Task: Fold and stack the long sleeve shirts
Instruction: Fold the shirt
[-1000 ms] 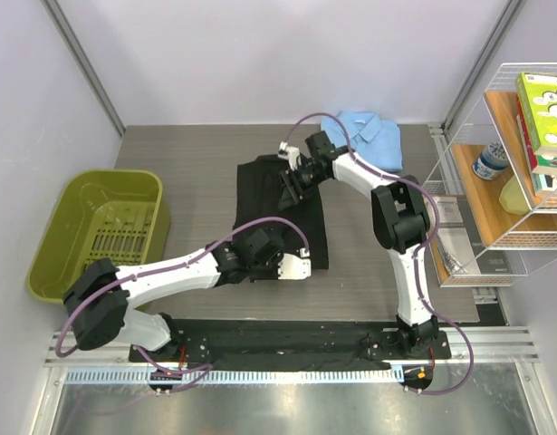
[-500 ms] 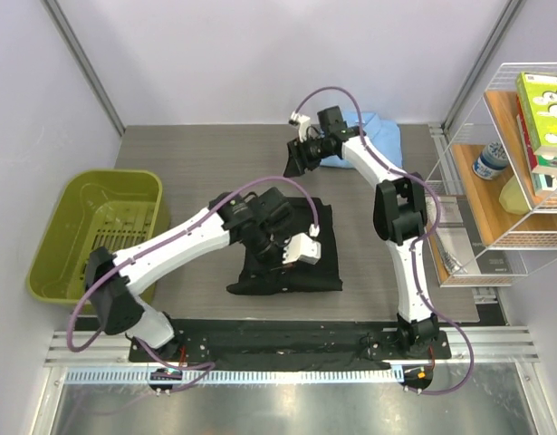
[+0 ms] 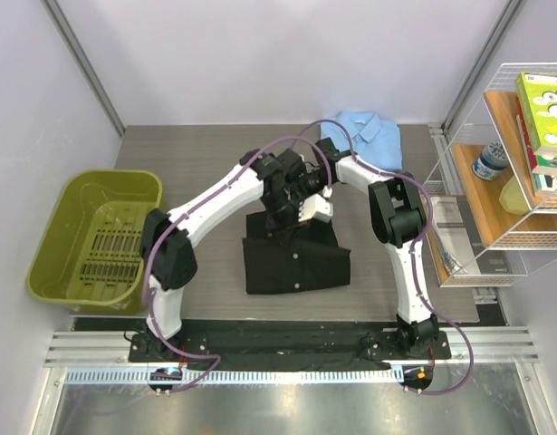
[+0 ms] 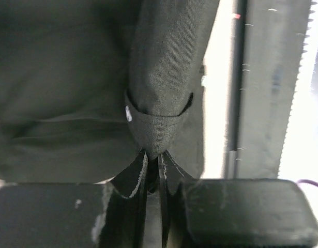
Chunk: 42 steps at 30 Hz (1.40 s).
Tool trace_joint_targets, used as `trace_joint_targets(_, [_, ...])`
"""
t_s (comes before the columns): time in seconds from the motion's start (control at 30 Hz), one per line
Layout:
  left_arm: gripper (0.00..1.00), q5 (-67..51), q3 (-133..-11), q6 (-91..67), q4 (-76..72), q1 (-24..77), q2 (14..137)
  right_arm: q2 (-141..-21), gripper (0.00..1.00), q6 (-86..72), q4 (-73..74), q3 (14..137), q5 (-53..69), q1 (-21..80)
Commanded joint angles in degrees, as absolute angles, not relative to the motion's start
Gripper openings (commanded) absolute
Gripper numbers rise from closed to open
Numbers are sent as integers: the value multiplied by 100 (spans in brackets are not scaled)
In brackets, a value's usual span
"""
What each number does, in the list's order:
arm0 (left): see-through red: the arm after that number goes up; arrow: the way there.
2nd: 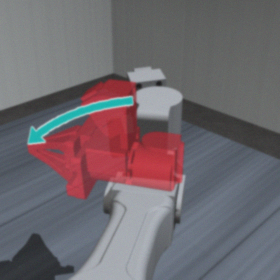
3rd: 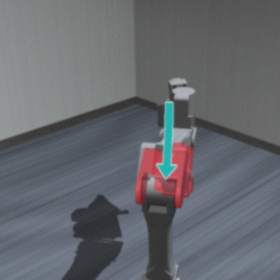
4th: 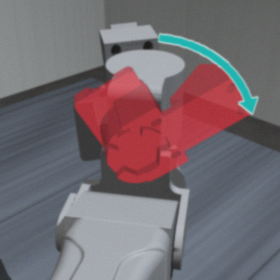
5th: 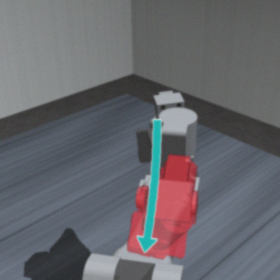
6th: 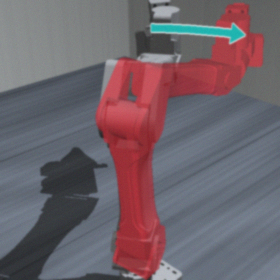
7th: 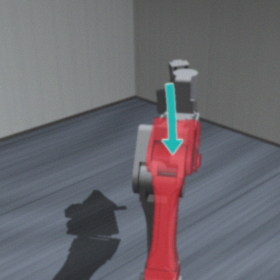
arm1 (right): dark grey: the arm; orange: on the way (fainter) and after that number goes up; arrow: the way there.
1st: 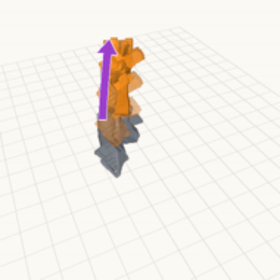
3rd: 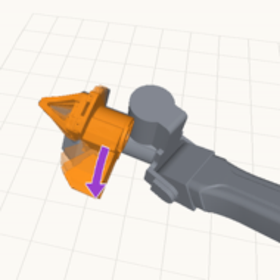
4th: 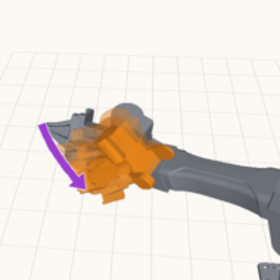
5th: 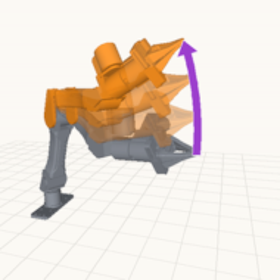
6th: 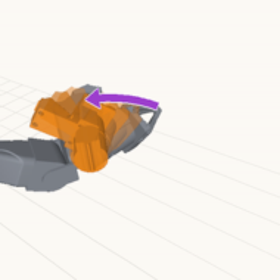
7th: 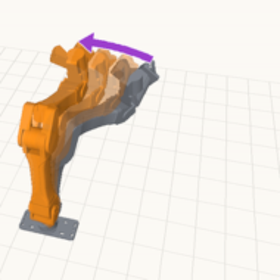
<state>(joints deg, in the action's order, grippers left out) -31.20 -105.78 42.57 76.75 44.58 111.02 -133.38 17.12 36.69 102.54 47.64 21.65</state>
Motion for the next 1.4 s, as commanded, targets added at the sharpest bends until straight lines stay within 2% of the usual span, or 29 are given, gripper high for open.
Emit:
trace_joint_targets(0.0, [11, -3182, -11390, 4833, 8833, 4123, 11627, -13017, 38, 1951, 3902, 10169, 4939, 2224])
trace_joint_targets(0.3, [13, -2927, -11883, 5071, 8500, 3718, 12357, -12999, 37, 2030, 3990, 10204, 4966, 2215])
trace_joint_targets(0.7, [15, -2567, -12023, 4993, 8078, 3560, 12604, -13113, 37, 2083, 4157, 10388, 5097, 2224])
trace_joint_targets(0.8, [24, -2470, -11988, 4835, 7761, 3472, 12534, -13139, 38, 2100, 4201, 10476, 5071, 2215])
trace_joint_targets(0.83, [36, -2496, -11980, 4730, 7682, 3393, 12420, -13140, 38, 2101, 4236, 10520, 5054, 2206])
trace_joint_targets(0.93, [51, -2802, -11734, 4449, 7296, 3060, 12069, -13122, 45, 2101, 4332, 10766, 4914, 2093])
trace_joint_targets(1.03, [61, -3398, -11076, 3965, 6707, 2578, 11427, -13157, 51, 2074, 4525, 11275, 4694, 1830])
trace_joint_targets(1.2, [64, -4025, -9715, 3262, 6206, 2215, 10881, -13070, 57, 2512, 5307, 12049, 4719, 1494])
trace_joint_targets(1.37, [68, -4394, -9229, 2269, 5109, 2171, 10951, -12263, 63, 3356, 6160, 11471, 4869, 1415])
